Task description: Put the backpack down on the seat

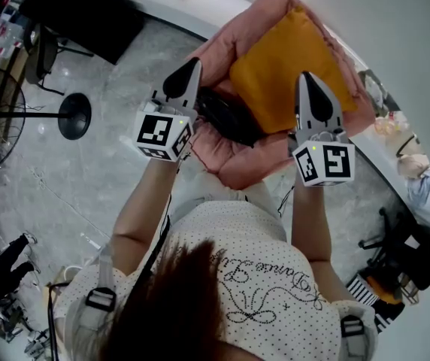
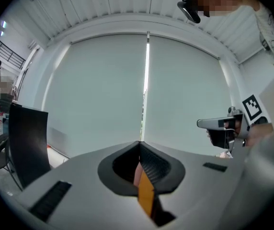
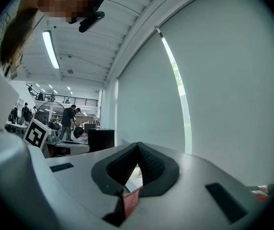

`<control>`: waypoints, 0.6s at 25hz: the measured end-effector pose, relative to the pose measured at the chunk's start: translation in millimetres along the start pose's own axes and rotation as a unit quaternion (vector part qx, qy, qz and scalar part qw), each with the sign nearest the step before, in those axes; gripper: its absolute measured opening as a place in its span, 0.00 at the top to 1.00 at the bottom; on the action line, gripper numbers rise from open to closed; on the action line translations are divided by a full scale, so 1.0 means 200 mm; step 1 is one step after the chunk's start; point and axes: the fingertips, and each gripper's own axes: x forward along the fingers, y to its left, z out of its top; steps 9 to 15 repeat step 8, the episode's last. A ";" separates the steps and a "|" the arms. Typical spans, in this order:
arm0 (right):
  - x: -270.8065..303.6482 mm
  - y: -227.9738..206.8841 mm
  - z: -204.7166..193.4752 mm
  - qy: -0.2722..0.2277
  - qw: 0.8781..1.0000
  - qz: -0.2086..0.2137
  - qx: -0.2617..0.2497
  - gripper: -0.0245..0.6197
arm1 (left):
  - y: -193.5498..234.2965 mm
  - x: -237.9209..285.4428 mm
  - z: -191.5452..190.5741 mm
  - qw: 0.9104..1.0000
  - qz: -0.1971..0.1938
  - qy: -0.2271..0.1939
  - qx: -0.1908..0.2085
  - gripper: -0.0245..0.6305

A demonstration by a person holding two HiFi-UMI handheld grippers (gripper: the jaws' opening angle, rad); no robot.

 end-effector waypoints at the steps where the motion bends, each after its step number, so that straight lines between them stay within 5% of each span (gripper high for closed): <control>1: 0.00 0.00 0.01 -0.003 1.000 0.000 0.001 0.95 | 0.00 0.00 0.01 1.000 0.001 0.000 0.001 0.96; 15: 0.01 -0.01 0.06 -0.018 1.000 0.003 -0.006 0.95 | -0.01 0.02 0.02 1.000 0.005 0.000 0.009 0.96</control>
